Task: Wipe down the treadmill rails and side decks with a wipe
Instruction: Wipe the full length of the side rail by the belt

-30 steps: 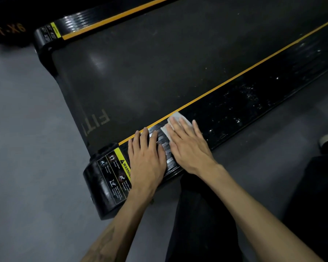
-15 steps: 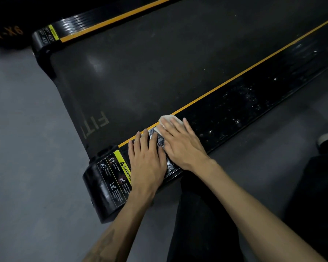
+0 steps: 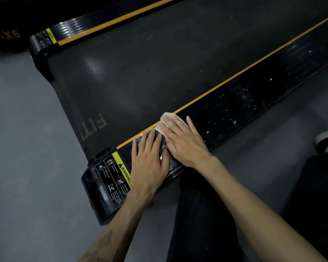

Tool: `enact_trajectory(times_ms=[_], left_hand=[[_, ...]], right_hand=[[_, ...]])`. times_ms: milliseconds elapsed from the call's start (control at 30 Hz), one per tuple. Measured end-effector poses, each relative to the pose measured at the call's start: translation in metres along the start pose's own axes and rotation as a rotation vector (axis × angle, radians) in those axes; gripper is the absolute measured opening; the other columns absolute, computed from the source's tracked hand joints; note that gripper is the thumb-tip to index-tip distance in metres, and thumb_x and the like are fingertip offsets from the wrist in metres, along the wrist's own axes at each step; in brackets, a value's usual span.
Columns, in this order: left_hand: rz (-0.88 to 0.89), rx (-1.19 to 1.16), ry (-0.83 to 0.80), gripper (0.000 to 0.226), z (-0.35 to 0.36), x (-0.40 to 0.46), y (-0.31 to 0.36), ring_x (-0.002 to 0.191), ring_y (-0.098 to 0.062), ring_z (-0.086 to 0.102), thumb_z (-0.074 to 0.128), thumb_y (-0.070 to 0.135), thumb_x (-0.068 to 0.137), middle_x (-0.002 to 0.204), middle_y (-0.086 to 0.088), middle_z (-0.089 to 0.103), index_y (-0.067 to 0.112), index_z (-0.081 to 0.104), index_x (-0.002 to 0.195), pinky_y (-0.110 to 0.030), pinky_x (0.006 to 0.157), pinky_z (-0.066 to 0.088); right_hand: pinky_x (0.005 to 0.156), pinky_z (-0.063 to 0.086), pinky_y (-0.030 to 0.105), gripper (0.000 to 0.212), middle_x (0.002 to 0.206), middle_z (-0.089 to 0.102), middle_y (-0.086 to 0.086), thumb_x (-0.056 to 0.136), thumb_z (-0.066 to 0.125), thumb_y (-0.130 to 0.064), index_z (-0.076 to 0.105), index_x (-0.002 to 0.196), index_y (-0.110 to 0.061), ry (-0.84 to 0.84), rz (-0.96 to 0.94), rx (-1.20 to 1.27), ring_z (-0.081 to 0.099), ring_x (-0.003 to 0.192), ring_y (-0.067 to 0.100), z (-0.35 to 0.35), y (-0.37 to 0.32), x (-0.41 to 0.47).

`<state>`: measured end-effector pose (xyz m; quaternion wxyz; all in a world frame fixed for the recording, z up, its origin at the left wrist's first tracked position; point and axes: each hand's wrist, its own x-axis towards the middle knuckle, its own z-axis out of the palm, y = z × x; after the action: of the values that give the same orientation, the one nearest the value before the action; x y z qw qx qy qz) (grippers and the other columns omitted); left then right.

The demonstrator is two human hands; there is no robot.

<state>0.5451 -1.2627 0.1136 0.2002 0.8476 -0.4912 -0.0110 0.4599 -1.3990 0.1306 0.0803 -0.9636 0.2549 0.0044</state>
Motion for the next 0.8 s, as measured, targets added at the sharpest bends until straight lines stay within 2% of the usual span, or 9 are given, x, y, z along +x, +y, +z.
enact_trajectory(times_ms=[133, 233, 300, 367, 467, 567, 667, 733, 800], left_hand=[[-0.030, -0.005, -0.010, 0.059, -0.002, 0.002, 0.001, 0.156, -0.017, 0.021, 0.035, 0.045, 0.102, 0.163, -0.002, 0.039, 0.017, 0.051, 0.151, -0.047, 0.129, 0.014], [-0.024, 0.002, 0.001, 0.055, -0.002, 0.006, -0.001, 0.152, -0.021, 0.032, 0.041, 0.044, 0.099, 0.158, -0.005, 0.046, 0.016, 0.057, 0.144, -0.048, 0.125, 0.024], [-0.038, 0.019, 0.012, 0.047, -0.001, 0.012, 0.001, 0.141, -0.026, 0.048, 0.045, 0.041, 0.097, 0.147, -0.007, 0.057, 0.014, 0.065, 0.131, -0.050, 0.114, 0.039], [-0.058, 0.040, 0.010, 0.040, 0.000, 0.017, 0.006, 0.128, -0.030, 0.055, 0.044, 0.039, 0.097, 0.136, -0.007, 0.062, 0.013, 0.065, 0.118, -0.049, 0.101, 0.047], [-0.048, 0.052, 0.031, 0.038, 0.004, 0.015, 0.009, 0.130, -0.031, 0.051, 0.043, 0.037, 0.098, 0.134, -0.009, 0.060, 0.012, 0.061, 0.119, -0.052, 0.106, 0.044], [-0.029, 0.052, 0.045, 0.041, 0.007, 0.012, 0.007, 0.136, -0.029, 0.045, 0.044, 0.038, 0.100, 0.137, -0.009, 0.057, 0.012, 0.059, 0.128, -0.051, 0.114, 0.038], [-0.032, 0.050, 0.036, 0.046, 0.007, 0.013, 0.008, 0.143, -0.028, 0.040, 0.042, 0.039, 0.103, 0.147, -0.009, 0.053, 0.014, 0.057, 0.138, -0.051, 0.117, 0.035], [-0.011, 0.042, 0.027, 0.048, 0.008, 0.014, 0.007, 0.147, -0.028, 0.036, 0.040, 0.040, 0.104, 0.153, -0.009, 0.048, 0.017, 0.054, 0.144, -0.051, 0.119, 0.032], [0.012, 0.047, 0.022, 0.050, 0.009, 0.013, 0.007, 0.151, -0.027, 0.032, 0.039, 0.040, 0.105, 0.157, -0.008, 0.046, 0.018, 0.051, 0.148, -0.050, 0.122, 0.028]], right_hand=[[0.128, -0.001, 0.049, 0.074, 0.173, 0.009, -0.002, 0.098, 0.001, -0.042, 0.022, 0.164, -0.019, 0.031, 0.106, 0.033, 0.004, 0.159, 0.015, -0.003, 0.012, -0.005], [0.128, 0.011, 0.052, 0.067, 0.169, 0.023, 0.004, 0.102, 0.014, -0.039, 0.035, 0.160, -0.014, 0.097, 0.121, 0.043, 0.017, 0.158, 0.021, 0.005, 0.006, -0.018], [0.126, 0.019, 0.054, 0.062, 0.166, 0.032, 0.004, 0.102, 0.021, -0.037, 0.043, 0.156, -0.015, 0.099, 0.070, 0.013, 0.026, 0.155, 0.023, 0.009, 0.002, -0.019], [0.128, 0.013, 0.052, 0.065, 0.168, 0.028, 0.001, 0.101, 0.016, -0.039, 0.039, 0.158, -0.019, 0.049, 0.030, -0.003, 0.022, 0.156, 0.020, 0.007, 0.002, -0.013], [0.128, -0.003, 0.048, 0.075, 0.172, 0.014, -0.003, 0.097, 0.000, -0.043, 0.025, 0.164, -0.021, 0.004, 0.044, 0.005, 0.007, 0.159, 0.016, -0.004, 0.011, -0.002], [0.128, -0.007, 0.045, 0.077, 0.173, 0.006, -0.001, 0.095, -0.004, -0.042, 0.019, 0.164, -0.017, 0.015, 0.108, 0.011, 0.001, 0.159, 0.016, -0.007, 0.020, -0.010], [0.129, 0.006, 0.048, 0.070, 0.170, 0.020, 0.006, 0.100, 0.011, -0.038, 0.032, 0.161, -0.011, 0.088, 0.116, 0.014, 0.015, 0.158, 0.023, 0.002, 0.014, -0.026], [0.127, 0.017, 0.052, 0.063, 0.167, 0.031, 0.006, 0.102, 0.020, -0.035, 0.041, 0.157, -0.014, 0.103, 0.055, -0.004, 0.025, 0.156, 0.025, 0.010, 0.009, -0.028], [0.126, 0.019, 0.054, 0.061, 0.167, 0.033, 0.003, 0.103, 0.022, -0.036, 0.042, 0.157, -0.019, 0.096, 0.024, -0.009, 0.026, 0.155, 0.023, 0.010, 0.011, -0.021]])
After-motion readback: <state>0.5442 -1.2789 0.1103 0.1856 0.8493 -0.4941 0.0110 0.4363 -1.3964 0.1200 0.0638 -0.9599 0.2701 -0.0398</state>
